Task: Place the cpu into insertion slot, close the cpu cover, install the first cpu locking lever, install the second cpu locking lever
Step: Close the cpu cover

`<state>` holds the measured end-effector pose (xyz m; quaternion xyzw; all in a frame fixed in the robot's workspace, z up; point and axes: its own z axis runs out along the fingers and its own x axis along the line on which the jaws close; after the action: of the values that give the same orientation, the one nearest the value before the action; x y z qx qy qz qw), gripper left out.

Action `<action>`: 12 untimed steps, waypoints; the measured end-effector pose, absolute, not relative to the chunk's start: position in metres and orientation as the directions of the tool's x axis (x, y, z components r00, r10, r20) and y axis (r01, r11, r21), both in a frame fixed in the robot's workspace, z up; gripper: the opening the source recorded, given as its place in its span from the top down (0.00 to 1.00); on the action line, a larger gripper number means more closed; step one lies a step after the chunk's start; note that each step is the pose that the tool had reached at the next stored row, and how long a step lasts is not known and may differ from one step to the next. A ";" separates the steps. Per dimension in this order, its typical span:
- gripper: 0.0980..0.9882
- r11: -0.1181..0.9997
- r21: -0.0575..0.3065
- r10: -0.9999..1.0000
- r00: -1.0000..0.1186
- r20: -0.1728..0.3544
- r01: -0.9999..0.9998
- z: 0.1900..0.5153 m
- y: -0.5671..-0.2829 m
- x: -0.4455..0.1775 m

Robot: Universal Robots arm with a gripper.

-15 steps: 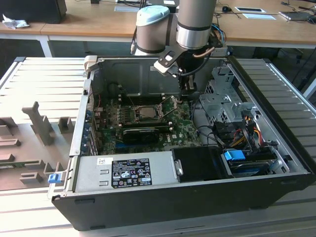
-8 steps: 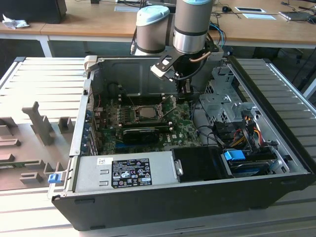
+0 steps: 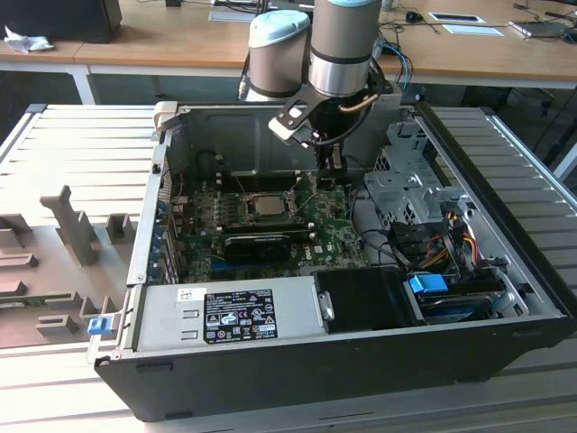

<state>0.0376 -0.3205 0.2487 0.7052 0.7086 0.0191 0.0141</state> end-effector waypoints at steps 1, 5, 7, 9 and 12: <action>0.99 0.005 0.047 1.000 -0.005 0.007 0.999 0.249 -0.321 0.034; 0.99 0.005 0.047 1.000 -0.005 0.007 0.999 0.249 -0.321 0.030; 0.99 0.005 0.047 1.000 -0.005 0.007 0.999 0.249 -0.320 0.029; 0.99 0.005 0.047 1.000 -0.005 0.007 0.999 0.249 -0.320 0.028; 0.99 0.005 0.047 1.000 -0.005 0.007 0.999 0.249 -0.320 0.025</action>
<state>0.0248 -0.3205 0.2487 0.7052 0.7086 0.0191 0.0141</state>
